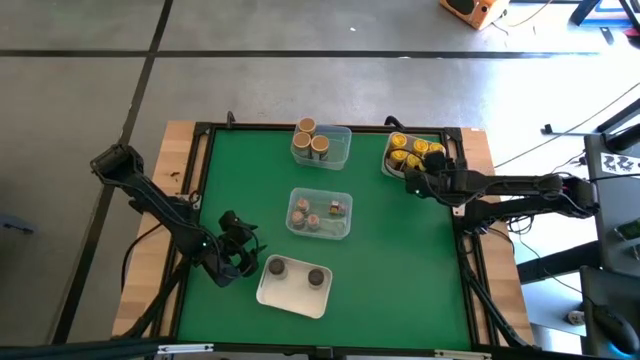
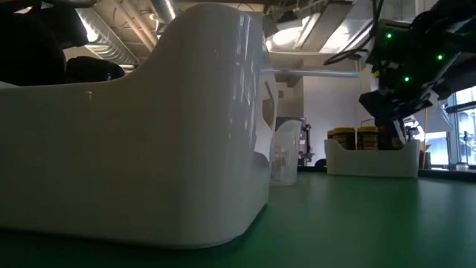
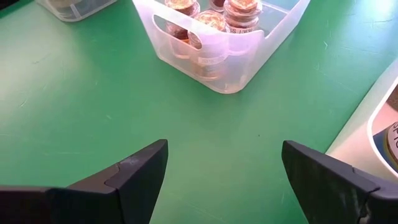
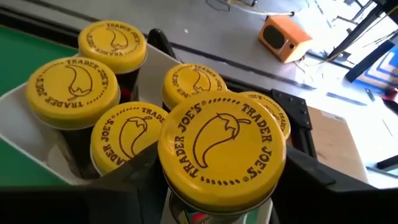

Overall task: Sort spices by type
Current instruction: Put the yellow seasoning bottle into the top white bin

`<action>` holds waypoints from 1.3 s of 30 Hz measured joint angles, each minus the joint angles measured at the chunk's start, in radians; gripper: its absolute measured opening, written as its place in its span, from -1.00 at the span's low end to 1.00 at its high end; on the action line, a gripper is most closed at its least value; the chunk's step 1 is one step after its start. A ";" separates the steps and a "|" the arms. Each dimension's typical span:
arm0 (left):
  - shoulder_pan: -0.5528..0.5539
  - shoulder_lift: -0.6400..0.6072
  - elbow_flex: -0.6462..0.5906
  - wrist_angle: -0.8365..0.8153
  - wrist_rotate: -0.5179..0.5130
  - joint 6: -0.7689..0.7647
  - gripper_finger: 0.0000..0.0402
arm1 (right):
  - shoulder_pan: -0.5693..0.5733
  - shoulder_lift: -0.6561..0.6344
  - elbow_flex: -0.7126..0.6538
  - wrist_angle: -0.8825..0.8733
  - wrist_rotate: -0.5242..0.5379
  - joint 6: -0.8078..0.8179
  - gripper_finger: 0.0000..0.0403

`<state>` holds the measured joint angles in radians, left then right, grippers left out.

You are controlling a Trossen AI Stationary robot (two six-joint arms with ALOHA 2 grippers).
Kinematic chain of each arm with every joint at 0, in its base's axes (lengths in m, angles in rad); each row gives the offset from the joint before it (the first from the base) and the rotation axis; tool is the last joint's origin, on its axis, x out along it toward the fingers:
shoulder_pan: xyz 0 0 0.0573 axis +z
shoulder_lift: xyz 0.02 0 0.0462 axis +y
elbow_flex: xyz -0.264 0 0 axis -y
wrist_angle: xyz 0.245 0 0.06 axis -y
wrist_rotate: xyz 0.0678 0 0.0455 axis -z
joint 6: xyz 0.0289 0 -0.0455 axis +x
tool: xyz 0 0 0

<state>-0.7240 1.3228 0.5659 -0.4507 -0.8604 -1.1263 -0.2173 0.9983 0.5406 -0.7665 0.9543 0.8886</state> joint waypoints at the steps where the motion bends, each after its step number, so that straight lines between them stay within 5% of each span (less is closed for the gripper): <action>1: 0.000 0.000 0.000 0.000 0.000 0.000 0.55 | 0.000 0.000 -0.010 0.017 0.005 0.000 0.10; 14: 0.000 0.000 0.000 0.000 0.000 0.000 0.55 | 0.001 -0.003 -0.025 0.049 0.014 -0.007 0.11; 26: 0.000 0.000 0.000 0.000 0.000 -0.002 0.55 | 0.049 -0.069 0.026 -0.188 0.003 0.112 0.10; 39: 0.000 0.000 0.000 0.003 0.000 -0.001 0.55 | 0.080 -0.060 -0.093 -0.054 0.032 0.208 0.11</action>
<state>-0.7238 1.3228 0.5659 -0.4480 -0.8601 -1.1269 -0.1375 0.9384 0.4471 -0.8207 0.9862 1.0962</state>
